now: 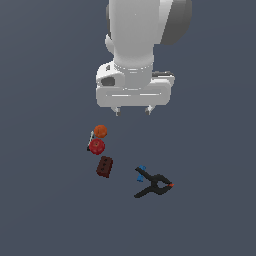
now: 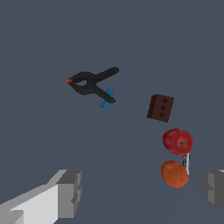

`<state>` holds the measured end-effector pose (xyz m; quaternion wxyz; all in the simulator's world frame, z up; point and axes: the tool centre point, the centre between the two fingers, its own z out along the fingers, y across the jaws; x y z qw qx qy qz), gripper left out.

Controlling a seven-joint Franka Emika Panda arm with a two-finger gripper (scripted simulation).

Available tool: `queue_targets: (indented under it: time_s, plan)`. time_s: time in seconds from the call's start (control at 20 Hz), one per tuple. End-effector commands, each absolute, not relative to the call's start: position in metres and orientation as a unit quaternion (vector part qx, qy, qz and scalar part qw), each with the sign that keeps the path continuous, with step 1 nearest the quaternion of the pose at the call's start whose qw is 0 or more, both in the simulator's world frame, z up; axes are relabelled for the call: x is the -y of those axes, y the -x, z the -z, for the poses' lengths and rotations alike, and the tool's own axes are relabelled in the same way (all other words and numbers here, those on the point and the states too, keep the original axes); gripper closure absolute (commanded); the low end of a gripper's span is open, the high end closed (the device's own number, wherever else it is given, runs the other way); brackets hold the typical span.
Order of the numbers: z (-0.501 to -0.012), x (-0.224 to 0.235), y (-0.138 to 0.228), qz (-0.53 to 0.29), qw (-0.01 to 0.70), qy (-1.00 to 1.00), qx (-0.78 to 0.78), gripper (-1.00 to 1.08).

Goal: Pick up a designated object from a clutter of objects.

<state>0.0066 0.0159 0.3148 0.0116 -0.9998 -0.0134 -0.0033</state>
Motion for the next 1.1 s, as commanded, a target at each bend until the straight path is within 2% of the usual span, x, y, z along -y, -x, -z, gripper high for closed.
queue_targets:
  time_s: [0.0, 0.55, 1.05]
  plan:
    - [-0.315, -0.016, -0.007, 0.003, 0.012, 1.000, 0.013, -0.92]
    - [-0.310, -0.037, -0.006, 0.002, 0.015, 0.999, 0.050, -0.92]
    - [-0.292, -0.025, -0.017, 0.002, 0.017, 0.999, 0.034, -0.92]
